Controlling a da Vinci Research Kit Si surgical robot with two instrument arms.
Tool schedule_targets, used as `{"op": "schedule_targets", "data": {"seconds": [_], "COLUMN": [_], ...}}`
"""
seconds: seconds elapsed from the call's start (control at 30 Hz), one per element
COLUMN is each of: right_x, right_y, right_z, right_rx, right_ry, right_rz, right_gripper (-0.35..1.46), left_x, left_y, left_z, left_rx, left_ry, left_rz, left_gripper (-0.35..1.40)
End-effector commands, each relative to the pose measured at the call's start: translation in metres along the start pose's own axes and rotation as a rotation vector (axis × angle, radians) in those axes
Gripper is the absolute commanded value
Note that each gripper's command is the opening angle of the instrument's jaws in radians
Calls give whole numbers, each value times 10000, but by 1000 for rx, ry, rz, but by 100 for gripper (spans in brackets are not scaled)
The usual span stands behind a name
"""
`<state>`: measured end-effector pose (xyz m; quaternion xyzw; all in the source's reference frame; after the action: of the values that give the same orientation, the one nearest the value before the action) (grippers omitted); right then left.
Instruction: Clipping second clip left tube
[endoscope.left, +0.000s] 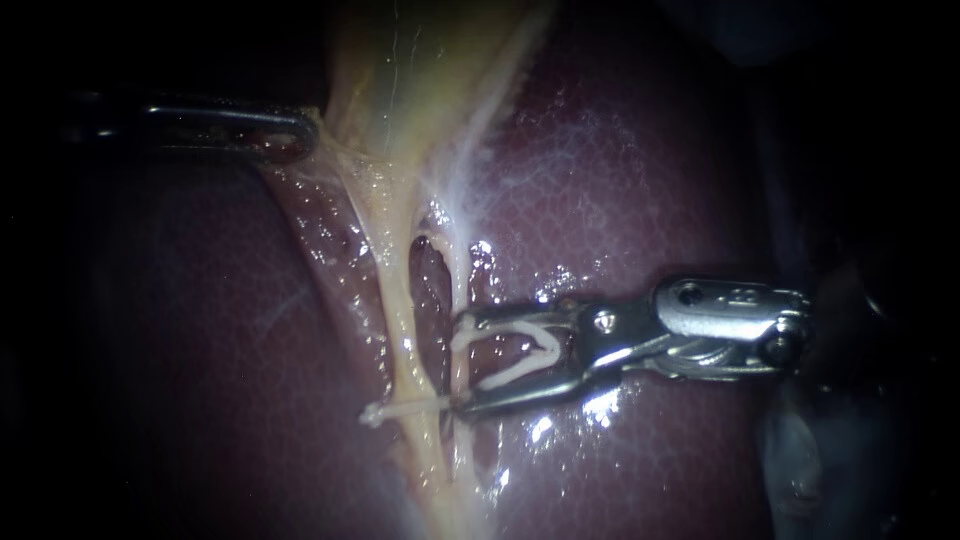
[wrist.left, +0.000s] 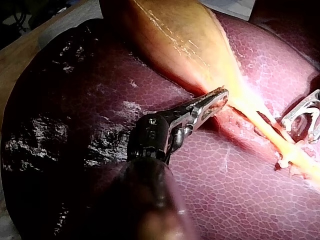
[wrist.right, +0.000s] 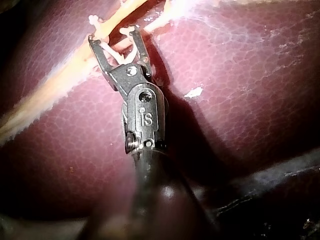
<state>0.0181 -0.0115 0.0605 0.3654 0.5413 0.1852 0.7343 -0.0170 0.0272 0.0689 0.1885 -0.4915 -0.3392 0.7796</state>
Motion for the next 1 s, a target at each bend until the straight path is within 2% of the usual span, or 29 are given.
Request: {"op": "schedule_targets", "data": {"seconds": [0.03,0.33,0.53,0.8,1.0], "right_x": [-3,-37,-48,-44,-35], "right_y": [2,31,37,40,38], "right_z": [3,19,26,40,53], "right_rx": [3,22,48,121,185], "right_ry": [-2,-17,-24,20,83], "right_rz": [9,65,107,164,227], "right_gripper": [48,48,47,47,46], "left_x": [0,3,3,3,4], "left_y": [0,1,1,2,2], "left_z": [0,1,1,2,2], "left_rx": [0,0,-1,-1,-1], "left_ry": [0,0,0,0,0], "left_rz": [0,2,2,2,2], "left_gripper": [-35,-35,-35,-35,-35]}}
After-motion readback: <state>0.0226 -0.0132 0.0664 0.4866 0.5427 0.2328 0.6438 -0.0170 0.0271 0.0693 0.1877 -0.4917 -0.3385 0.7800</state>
